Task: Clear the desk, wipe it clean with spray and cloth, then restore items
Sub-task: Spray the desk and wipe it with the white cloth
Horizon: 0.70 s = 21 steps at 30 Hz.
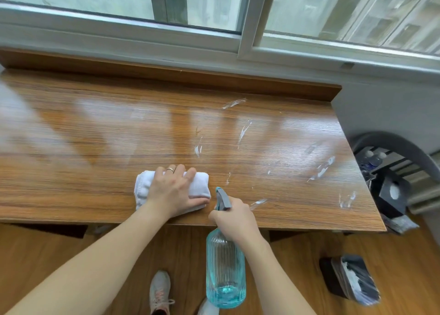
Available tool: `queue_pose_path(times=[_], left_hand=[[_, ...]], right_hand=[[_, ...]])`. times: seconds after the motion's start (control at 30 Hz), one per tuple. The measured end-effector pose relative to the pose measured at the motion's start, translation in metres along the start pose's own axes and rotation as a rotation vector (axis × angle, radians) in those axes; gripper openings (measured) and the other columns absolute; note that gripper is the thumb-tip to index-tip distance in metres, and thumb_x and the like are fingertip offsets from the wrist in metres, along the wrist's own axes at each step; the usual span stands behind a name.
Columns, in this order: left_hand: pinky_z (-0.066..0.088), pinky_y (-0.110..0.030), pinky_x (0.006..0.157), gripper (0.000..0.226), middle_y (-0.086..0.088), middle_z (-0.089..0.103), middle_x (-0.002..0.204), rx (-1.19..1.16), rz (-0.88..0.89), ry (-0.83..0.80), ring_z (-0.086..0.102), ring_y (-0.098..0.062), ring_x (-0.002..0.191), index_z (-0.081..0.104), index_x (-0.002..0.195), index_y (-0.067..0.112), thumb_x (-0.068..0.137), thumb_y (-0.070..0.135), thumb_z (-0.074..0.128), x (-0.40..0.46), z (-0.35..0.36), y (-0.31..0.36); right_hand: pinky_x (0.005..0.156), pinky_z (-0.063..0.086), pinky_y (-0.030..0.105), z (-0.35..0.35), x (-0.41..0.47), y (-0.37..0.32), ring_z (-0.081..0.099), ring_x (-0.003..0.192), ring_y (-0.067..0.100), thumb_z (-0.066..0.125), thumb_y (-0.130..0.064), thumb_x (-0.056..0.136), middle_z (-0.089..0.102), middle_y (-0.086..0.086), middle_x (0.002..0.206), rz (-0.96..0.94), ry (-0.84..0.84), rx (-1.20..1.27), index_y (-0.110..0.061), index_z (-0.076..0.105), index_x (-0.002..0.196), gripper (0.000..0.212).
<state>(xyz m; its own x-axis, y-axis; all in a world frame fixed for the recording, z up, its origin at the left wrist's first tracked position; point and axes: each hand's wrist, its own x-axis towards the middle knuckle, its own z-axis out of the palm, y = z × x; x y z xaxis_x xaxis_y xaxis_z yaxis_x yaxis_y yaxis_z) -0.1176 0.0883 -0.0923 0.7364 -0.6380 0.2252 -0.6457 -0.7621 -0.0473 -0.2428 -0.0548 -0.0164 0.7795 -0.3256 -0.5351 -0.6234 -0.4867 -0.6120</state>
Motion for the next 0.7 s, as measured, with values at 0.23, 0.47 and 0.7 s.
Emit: queue_pose_path(times=[0.23,0.47,0.7], left_hand=[[0.044,-0.041,0.071,0.097,-0.012,0.062,0.087,0.006,-0.067,-0.041,0.061,-0.03,0.07,0.061,0.107,0.013,0.068,0.093,0.024,0.043,0.006,-0.007],[0.04,-0.042,0.082,0.101,-0.009,0.061,0.108,0.058,-0.107,-0.115,0.061,-0.029,0.093,0.051,0.127,0.02,0.066,0.095,0.023,0.078,0.005,-0.015],[0.041,-0.04,0.07,0.091,-0.01,0.063,0.085,-0.002,-0.047,-0.04,0.059,-0.029,0.073,0.061,0.1,0.015,0.065,0.094,0.034,0.041,0.006,-0.026]], right_hand=[[0.062,0.044,0.032,-0.004,0.013,-0.006,0.05,0.065,0.016,0.063,-0.024,0.087,0.059,0.001,0.077,0.011,0.002,-0.011,-0.017,0.057,0.08,0.011],[0.057,0.039,0.028,-0.013,0.014,-0.013,0.05,0.065,0.015,0.064,-0.024,0.088,0.061,0.001,0.081,0.006,-0.004,-0.009,-0.014,0.061,0.086,0.01],[0.059,0.039,0.031,-0.028,0.03,-0.032,0.05,0.065,0.016,0.068,-0.03,0.084,0.057,-0.004,0.074,0.004,-0.021,0.016,-0.019,0.053,0.075,0.021]])
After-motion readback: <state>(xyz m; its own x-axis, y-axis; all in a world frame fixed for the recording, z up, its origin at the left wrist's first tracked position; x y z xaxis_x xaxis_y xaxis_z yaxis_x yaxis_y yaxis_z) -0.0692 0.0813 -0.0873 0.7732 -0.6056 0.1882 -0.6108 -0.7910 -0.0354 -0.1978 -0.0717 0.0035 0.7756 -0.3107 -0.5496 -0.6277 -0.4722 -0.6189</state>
